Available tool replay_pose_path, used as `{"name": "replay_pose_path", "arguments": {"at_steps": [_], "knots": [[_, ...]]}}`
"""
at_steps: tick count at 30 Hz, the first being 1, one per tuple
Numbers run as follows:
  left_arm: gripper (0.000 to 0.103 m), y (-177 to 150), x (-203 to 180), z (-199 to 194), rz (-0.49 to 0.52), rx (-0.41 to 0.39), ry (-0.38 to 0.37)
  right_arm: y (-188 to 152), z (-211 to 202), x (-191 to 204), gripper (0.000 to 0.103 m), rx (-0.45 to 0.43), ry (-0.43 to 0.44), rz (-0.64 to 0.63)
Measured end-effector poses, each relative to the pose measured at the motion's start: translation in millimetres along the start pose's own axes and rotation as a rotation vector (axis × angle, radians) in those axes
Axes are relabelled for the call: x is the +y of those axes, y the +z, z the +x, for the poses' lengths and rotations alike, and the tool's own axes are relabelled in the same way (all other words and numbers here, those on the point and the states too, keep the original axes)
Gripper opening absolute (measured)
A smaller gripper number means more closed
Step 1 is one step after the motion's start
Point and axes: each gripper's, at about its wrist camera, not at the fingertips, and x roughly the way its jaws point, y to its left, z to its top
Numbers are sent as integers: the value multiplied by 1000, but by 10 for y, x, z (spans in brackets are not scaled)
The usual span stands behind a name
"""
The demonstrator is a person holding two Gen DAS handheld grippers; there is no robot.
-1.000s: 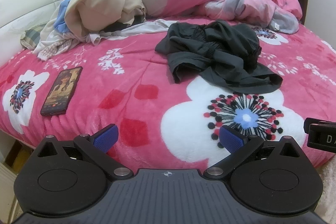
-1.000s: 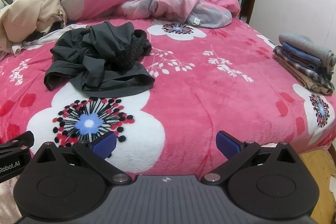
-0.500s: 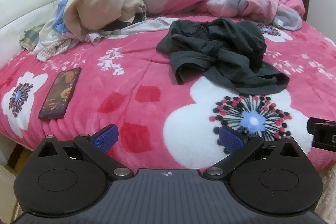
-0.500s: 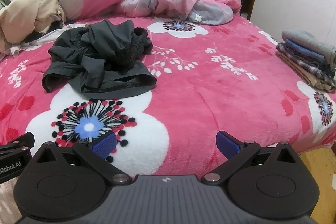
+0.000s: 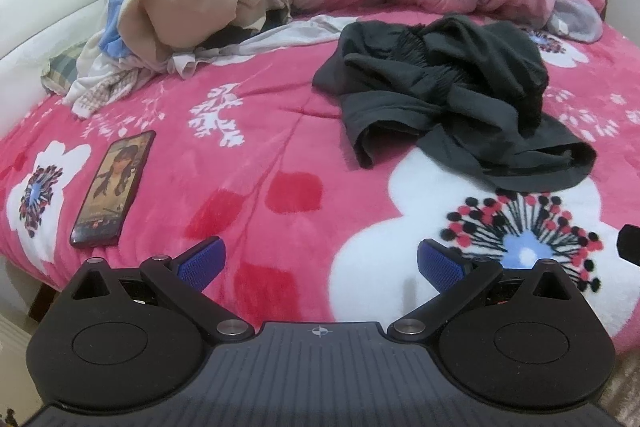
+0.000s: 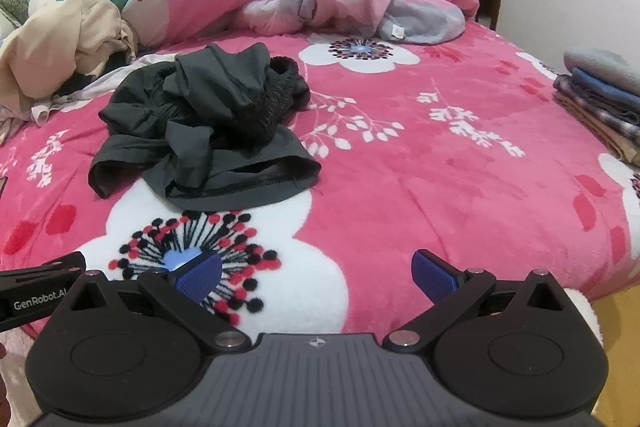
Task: Fold clothes
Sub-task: 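Grasp the garment's elastic waistband with the left gripper while the right gripper grasps it too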
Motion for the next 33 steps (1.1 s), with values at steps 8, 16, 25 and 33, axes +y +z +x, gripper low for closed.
{"name": "replay_pose_path", "arguments": {"at_steps": [8,16,25,33], "knots": [[103,74,-38,129,24,2,11,67,162,-41,103,-1,43,19],[103,154,-19,245,-5,-114,-125,7,165,-154,103,-241,195,-70],[103,355,-112,435,20,-259,-220,422,538,-339,103,-296,299,-56],[84,844,-94,866,40,-332,-143,1102,1238,-348,84,-211,494,51]]}}
